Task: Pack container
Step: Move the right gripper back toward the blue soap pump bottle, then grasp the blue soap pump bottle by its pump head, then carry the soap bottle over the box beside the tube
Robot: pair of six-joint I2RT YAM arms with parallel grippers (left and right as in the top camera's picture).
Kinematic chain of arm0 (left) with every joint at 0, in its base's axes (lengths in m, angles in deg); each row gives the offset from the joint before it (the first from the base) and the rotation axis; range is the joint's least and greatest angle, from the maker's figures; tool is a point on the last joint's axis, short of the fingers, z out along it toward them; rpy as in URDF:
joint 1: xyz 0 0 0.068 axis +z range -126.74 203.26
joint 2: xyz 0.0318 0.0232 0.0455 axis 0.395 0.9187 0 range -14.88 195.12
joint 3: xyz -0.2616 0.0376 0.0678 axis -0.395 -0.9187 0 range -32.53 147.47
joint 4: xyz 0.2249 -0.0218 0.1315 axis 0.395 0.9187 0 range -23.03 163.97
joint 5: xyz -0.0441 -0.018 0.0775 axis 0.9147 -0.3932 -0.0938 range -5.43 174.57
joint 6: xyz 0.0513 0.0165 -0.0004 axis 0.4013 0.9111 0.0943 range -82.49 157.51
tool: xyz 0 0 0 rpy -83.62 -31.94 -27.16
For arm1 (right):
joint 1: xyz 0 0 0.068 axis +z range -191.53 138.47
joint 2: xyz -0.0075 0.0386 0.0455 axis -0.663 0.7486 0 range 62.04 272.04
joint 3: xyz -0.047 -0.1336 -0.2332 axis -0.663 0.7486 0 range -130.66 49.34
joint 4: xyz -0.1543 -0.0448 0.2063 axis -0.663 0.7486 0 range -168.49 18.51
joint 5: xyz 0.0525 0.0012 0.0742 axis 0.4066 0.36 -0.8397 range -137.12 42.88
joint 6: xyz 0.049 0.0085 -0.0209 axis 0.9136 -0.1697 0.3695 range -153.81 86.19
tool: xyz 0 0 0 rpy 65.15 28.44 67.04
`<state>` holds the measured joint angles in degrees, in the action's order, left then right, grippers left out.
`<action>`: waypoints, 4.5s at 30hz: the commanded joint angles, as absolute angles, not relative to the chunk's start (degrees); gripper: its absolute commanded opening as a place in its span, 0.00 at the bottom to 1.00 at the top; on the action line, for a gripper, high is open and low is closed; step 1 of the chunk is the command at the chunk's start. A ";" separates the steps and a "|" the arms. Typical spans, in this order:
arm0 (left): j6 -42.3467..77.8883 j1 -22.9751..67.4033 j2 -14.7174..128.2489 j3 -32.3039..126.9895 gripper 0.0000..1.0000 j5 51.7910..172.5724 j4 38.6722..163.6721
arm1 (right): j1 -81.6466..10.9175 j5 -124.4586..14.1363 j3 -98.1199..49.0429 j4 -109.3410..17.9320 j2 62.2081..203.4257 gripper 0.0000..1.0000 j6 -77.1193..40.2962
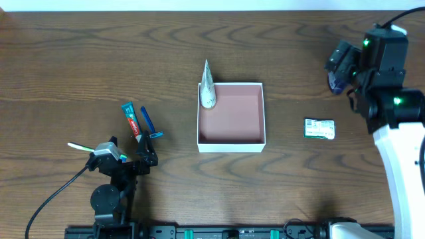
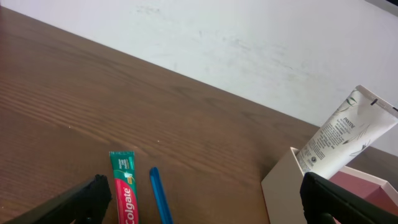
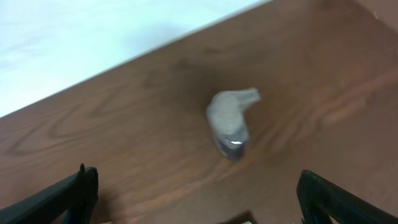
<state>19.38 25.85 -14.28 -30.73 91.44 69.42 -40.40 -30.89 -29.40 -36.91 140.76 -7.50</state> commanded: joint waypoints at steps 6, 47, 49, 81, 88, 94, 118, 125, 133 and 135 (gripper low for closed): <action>19.90 26.25 -14.54 -32.30 0.98 91.44 70.30 | -47.35 -31.46 -29.60 -37.15 150.99 0.99 2.64; 19.90 26.25 -14.54 -32.30 0.98 91.44 70.30 | -49.36 -34.52 -29.60 -56.27 166.86 0.75 1.48; 19.90 26.25 -14.54 -32.30 0.98 91.44 70.30 | -49.39 -34.54 -29.60 -56.62 166.86 0.71 0.78; 19.90 26.25 -14.54 -32.30 0.98 91.44 70.30 | -49.39 -34.54 -29.55 -57.96 167.21 0.17 -3.75; 19.90 26.25 -14.54 -32.30 0.98 91.44 70.30 | -49.39 -34.85 -29.55 -57.98 167.21 0.01 -7.20; 19.90 26.25 -14.54 -32.30 0.98 91.44 70.30 | -49.39 -39.11 -29.58 -59.14 166.97 0.01 -13.30; 19.90 26.25 -14.54 -32.30 0.98 91.44 70.30 | -48.58 -73.36 -29.64 -58.13 139.91 0.01 -15.24; 19.90 26.25 -14.54 -32.30 0.98 91.44 70.30 | -43.72 -80.44 -29.62 -57.67 137.40 0.01 -11.35; 19.90 26.25 -14.54 -32.30 0.98 91.44 70.30 | -32.86 -73.25 -29.62 -55.03 137.75 0.02 -11.11; 19.90 26.25 -14.54 -32.30 0.98 91.44 70.30 | -29.85 -70.38 -29.62 -54.41 138.27 0.02 -11.13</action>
